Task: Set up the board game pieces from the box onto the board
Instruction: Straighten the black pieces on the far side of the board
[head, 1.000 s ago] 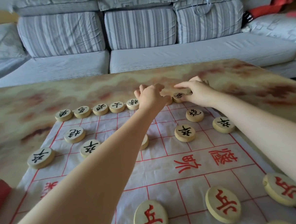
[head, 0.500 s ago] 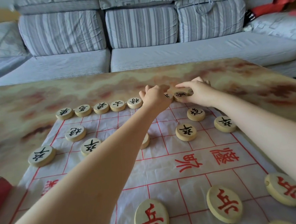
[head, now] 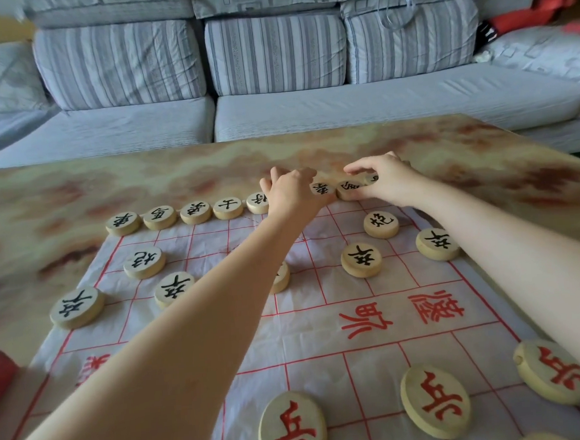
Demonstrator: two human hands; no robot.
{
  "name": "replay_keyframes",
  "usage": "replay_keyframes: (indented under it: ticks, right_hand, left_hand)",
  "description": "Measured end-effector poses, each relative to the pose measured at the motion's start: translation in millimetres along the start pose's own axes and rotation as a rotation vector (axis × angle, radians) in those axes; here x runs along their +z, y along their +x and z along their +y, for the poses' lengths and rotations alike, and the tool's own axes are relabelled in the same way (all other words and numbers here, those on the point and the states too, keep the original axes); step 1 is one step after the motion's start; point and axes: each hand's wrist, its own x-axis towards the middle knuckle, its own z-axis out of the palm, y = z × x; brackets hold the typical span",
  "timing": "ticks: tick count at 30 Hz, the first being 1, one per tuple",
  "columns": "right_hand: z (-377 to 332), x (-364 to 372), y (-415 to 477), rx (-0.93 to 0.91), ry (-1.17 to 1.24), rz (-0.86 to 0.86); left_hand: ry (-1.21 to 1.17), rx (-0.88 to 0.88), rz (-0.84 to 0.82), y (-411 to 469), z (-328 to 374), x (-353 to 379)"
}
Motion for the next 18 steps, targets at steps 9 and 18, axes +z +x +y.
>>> replay_keyframes:
  ticks: [9,18]
  right_hand:
    - [2.8,14.7,2.8,0.018,-0.07,0.123]
    - [13.7,6.8,2.5,0.031,0.044,0.048]
  left_hand:
    - [0.006,-0.035,-0.054,3.2,3.9,1.2]
    - [-0.003,-0.011,-0.055,2.1,3.0,2.8]
